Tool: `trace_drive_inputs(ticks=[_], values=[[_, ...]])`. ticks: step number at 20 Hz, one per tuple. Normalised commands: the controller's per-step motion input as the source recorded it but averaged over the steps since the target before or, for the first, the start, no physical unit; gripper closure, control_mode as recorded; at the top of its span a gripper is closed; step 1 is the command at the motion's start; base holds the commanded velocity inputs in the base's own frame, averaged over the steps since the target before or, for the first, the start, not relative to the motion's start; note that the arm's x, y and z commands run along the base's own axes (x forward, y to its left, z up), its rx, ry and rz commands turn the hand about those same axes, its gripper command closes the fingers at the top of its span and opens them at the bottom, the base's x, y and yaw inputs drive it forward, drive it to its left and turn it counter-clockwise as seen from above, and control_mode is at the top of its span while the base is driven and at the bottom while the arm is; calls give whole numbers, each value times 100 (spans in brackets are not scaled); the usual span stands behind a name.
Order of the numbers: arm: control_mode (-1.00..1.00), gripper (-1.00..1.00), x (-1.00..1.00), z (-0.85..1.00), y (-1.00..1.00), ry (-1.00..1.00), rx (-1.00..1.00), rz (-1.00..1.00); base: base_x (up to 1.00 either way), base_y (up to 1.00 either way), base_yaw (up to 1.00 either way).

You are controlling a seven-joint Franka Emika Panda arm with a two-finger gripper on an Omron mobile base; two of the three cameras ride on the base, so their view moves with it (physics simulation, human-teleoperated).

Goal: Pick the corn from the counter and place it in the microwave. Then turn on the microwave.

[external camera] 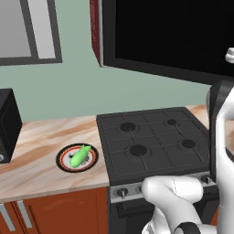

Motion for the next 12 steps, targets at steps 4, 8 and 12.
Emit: trace_drive_inputs(ticks=[4, 8, 12], values=[[-100, 100, -60, 24, 23, -4, 0, -4, 0, 0, 0], [-100, 100, -61, 14, 25, -6, -2, -4, 0, 0, 0], [-100, 100, -65, 8, 23, -8, -2, -5, 0, 0, 0]])
